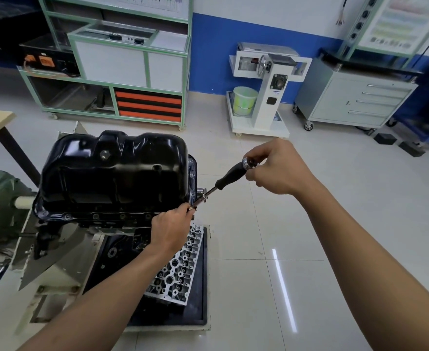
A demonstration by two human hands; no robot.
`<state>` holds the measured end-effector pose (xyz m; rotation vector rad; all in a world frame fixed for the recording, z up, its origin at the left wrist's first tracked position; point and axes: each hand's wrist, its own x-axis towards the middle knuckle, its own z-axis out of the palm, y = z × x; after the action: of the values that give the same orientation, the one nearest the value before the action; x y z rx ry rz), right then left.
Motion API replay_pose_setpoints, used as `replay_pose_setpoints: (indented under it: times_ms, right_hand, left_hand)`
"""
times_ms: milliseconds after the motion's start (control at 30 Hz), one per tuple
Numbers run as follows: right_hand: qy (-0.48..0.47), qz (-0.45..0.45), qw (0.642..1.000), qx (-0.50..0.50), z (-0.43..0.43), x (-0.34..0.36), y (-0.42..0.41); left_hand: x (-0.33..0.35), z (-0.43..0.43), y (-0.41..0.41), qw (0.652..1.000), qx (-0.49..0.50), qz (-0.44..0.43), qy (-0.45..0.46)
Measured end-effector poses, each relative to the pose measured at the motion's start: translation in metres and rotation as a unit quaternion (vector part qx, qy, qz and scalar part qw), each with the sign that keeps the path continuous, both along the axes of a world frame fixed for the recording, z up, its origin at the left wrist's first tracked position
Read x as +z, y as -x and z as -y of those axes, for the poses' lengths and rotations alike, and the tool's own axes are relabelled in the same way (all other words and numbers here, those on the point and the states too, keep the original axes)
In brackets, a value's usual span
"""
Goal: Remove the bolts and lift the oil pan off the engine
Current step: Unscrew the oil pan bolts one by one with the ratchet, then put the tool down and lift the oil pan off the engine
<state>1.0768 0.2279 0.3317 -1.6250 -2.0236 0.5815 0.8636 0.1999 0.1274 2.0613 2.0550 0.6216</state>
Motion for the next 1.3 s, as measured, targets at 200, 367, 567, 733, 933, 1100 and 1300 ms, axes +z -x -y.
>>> replay_pose_setpoints:
  times_ms: [200, 367, 567, 733, 933, 1100, 1300]
  right_hand:
    - [0.06, -0.156, 0.986, -0.006, 0.003, -0.021, -0.015]
    - [0.104, -0.204, 0.973, -0.036, 0.01, -0.045, -0.04]
    - [0.108, -0.216, 0.966, -0.092, 0.02, -0.083, -0.051]
    - [0.109, -0.267, 0.951, -0.112, 0.032, -0.104, -0.046]
    - [0.099, -0.362, 0.923, -0.084, 0.037, -0.111, -0.025]
    - [0.105, -0.428, 0.894, -0.078, 0.044, -0.118, -0.018]
    - [0.104, -0.43, 0.892, -0.092, 0.046, -0.126, -0.021]
  left_hand:
    - [0.002, -0.004, 0.001, 0.999, -0.01, -0.04, 0.014]
    - [0.002, -0.006, 0.003, 1.0, -0.009, -0.019, 0.012]
    - [0.001, -0.011, 0.006, 0.999, -0.014, 0.037, 0.021]
    - [-0.006, -0.007, 0.002, 1.0, -0.013, 0.016, -0.009]
    - [-0.008, -0.007, -0.001, 1.0, -0.011, -0.008, -0.013]
    - [-0.001, -0.011, 0.0, 1.0, -0.004, -0.008, 0.015]
    - [0.007, -0.015, 0.017, 0.996, -0.07, 0.032, 0.042]
